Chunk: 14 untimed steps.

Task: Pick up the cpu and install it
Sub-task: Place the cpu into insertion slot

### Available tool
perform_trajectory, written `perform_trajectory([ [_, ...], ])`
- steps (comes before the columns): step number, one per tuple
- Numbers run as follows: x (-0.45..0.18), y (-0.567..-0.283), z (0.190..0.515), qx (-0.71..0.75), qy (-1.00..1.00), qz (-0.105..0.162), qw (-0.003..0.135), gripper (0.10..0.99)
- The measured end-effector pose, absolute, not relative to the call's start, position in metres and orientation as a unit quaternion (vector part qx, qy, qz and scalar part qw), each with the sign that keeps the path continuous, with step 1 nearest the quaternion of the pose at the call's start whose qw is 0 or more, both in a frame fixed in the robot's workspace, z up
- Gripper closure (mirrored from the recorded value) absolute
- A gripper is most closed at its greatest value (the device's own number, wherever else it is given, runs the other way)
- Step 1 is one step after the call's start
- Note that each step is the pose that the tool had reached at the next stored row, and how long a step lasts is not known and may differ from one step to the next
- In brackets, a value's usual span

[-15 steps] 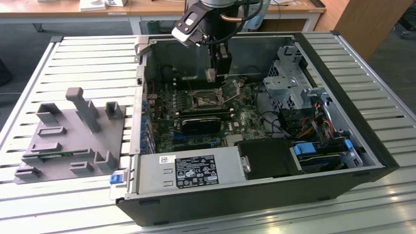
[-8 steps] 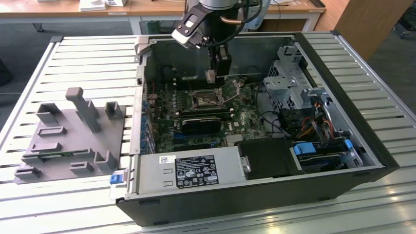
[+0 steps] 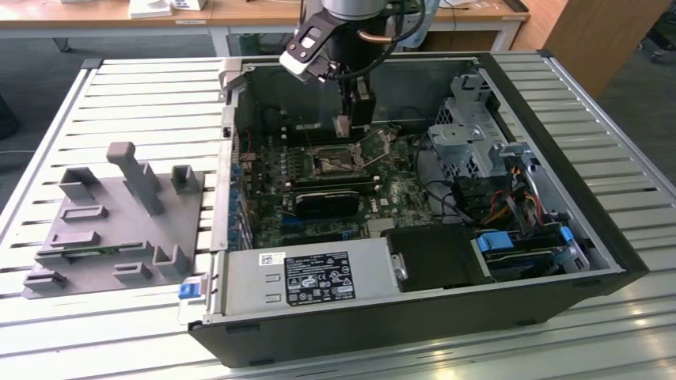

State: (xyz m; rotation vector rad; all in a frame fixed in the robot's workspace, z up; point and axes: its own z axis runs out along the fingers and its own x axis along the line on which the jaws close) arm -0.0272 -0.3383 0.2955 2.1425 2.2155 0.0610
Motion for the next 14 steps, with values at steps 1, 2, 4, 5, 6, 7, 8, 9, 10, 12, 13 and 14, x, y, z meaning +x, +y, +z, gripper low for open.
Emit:
perform_trajectory([
  [1, -0.0272, -0.3383, 0.2946, 0.695, 0.718, 0.02, 0.029, 0.549],
  [2, -0.0272, -0.3383, 0.2941, 0.695, 0.718, 0.02, 0.029, 0.549],
  [4, -0.0272, -0.3383, 0.2932, 0.695, 0.718, 0.02, 0.029, 0.549],
  [5, -0.0272, -0.3383, 0.2927, 0.695, 0.718, 0.02, 0.029, 0.549],
  [6, -0.0272, -0.3383, 0.2923, 0.695, 0.718, 0.02, 0.029, 0.549],
  [7, -0.0272, -0.3383, 0.2918, 0.695, 0.718, 0.02, 0.029, 0.549],
  [8, -0.0272, -0.3383, 0.2913, 0.695, 0.718, 0.02, 0.029, 0.549],
  [9, -0.0272, -0.3383, 0.2909, 0.695, 0.718, 0.02, 0.029, 0.549],
  [10, -0.0272, -0.3383, 0.2904, 0.695, 0.718, 0.02, 0.029, 0.549],
  [12, -0.0272, -0.3383, 0.2896, 0.695, 0.718, 0.02, 0.029, 0.549],
  [13, -0.0272, -0.3383, 0.2892, 0.695, 0.718, 0.02, 0.029, 0.549],
  [14, -0.0272, -0.3383, 0.2888, 0.695, 0.718, 0.02, 0.029, 0.549],
])
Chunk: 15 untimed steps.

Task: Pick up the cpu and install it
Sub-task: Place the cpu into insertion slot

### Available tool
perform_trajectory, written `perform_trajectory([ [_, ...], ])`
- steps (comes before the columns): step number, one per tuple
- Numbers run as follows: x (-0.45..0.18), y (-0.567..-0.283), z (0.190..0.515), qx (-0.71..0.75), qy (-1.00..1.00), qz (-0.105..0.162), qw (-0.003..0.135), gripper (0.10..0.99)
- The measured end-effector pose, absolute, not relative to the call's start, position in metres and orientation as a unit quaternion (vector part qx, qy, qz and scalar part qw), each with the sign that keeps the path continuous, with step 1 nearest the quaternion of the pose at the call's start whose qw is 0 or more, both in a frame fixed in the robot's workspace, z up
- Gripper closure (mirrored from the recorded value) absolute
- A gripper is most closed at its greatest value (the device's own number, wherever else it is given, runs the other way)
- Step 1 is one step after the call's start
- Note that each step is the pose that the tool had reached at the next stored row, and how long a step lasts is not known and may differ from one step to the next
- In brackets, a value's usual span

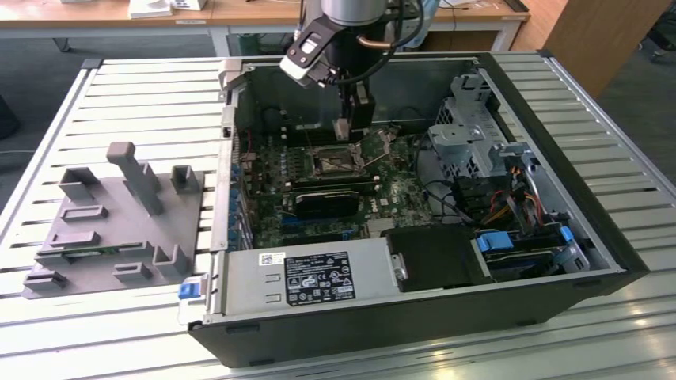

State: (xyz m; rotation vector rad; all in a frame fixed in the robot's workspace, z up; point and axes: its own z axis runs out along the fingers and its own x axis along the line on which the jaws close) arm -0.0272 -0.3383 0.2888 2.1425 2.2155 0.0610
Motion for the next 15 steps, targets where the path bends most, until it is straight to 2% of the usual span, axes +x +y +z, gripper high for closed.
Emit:
perform_trajectory([
  [15, -0.0272, -0.3382, 0.2813, 0.695, 0.718, 0.02, 0.029, 0.549],
])
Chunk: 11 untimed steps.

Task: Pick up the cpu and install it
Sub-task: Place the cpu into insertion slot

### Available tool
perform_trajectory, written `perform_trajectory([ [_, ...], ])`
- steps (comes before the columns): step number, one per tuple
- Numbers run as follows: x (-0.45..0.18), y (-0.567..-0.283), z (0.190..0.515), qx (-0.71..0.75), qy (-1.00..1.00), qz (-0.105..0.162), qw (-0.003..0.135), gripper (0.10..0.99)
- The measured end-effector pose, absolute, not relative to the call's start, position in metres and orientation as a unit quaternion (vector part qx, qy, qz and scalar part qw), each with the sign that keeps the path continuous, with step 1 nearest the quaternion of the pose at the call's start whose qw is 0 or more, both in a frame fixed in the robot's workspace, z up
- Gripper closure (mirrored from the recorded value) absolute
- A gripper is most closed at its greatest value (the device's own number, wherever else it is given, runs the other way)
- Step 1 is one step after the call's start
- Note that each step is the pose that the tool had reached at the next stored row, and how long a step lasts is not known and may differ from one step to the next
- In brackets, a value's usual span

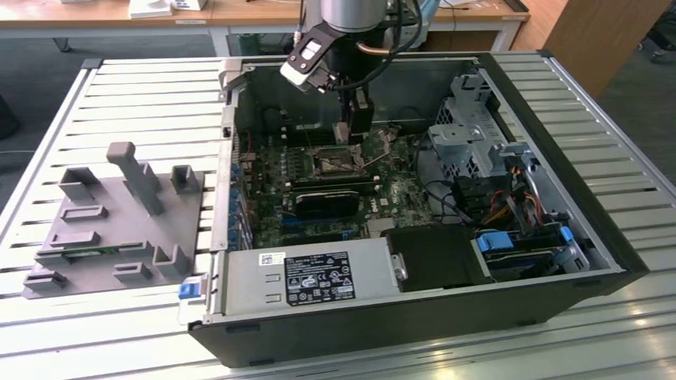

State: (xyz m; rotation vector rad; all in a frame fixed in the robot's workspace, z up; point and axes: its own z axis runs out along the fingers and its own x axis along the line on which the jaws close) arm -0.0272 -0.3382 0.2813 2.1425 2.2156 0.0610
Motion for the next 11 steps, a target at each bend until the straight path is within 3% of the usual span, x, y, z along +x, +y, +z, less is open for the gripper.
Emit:
perform_trajectory([
  [11, -0.0272, -0.3382, 0.2772, 0.695, 0.718, 0.02, 0.029, 0.549],
])
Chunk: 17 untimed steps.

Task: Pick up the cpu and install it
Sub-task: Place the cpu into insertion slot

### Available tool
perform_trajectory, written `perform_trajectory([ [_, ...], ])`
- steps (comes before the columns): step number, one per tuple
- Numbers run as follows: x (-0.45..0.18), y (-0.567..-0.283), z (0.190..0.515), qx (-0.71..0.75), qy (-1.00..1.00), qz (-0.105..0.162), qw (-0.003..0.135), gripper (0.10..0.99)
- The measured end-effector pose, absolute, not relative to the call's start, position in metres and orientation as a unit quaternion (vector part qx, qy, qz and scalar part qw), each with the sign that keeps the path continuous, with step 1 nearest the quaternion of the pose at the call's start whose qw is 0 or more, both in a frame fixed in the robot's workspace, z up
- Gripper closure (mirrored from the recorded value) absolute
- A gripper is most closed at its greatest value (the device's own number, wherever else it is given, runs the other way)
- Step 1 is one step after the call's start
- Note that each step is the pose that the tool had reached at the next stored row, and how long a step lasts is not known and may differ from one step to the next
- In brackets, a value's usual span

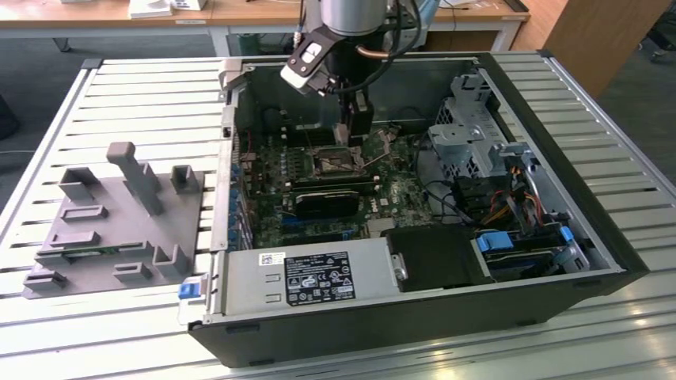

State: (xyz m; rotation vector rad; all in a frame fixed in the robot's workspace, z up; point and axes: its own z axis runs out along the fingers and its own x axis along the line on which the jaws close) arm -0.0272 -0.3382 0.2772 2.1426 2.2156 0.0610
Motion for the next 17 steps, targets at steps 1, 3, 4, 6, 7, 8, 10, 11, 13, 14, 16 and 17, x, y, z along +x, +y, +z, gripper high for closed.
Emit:
perform_trajectory([
  [1, -0.0272, -0.3381, 0.2768, 0.695, 0.718, 0.02, 0.029, 0.549],
  [3, -0.0272, -0.3378, 0.276, 0.695, 0.718, 0.02, 0.029, 0.549],
  [4, -0.0272, -0.3375, 0.2756, 0.695, 0.718, 0.02, 0.029, 0.549],
  [6, -0.0272, -0.3369, 0.2748, 0.695, 0.718, 0.02, 0.029, 0.549],
  [7, -0.0272, -0.3367, 0.2744, 0.695, 0.718, 0.02, 0.029, 0.549],
  [8, -0.0272, -0.3365, 0.2739, 0.695, 0.718, 0.02, 0.029, 0.549],
  [10, -0.0275, -0.3364, 0.273, 0.695, 0.718, 0.02, 0.029, 0.549],
  [11, -0.0277, -0.3364, 0.2723, 0.695, 0.718, 0.02, 0.029, 0.549],
  [13, -0.0278, -0.3362, 0.2704, 0.695, 0.718, 0.02, 0.029, 0.549],
  [14, -0.0278, -0.3362, 0.2695, 0.695, 0.718, 0.02, 0.029, 0.549],
  [16, -0.0279, -0.3362, 0.268, 0.695, 0.718, 0.02, 0.029, 0.549],
  [17, -0.0279, -0.3362, 0.2672, 0.695, 0.718, 0.02, 0.029, 0.549],
])
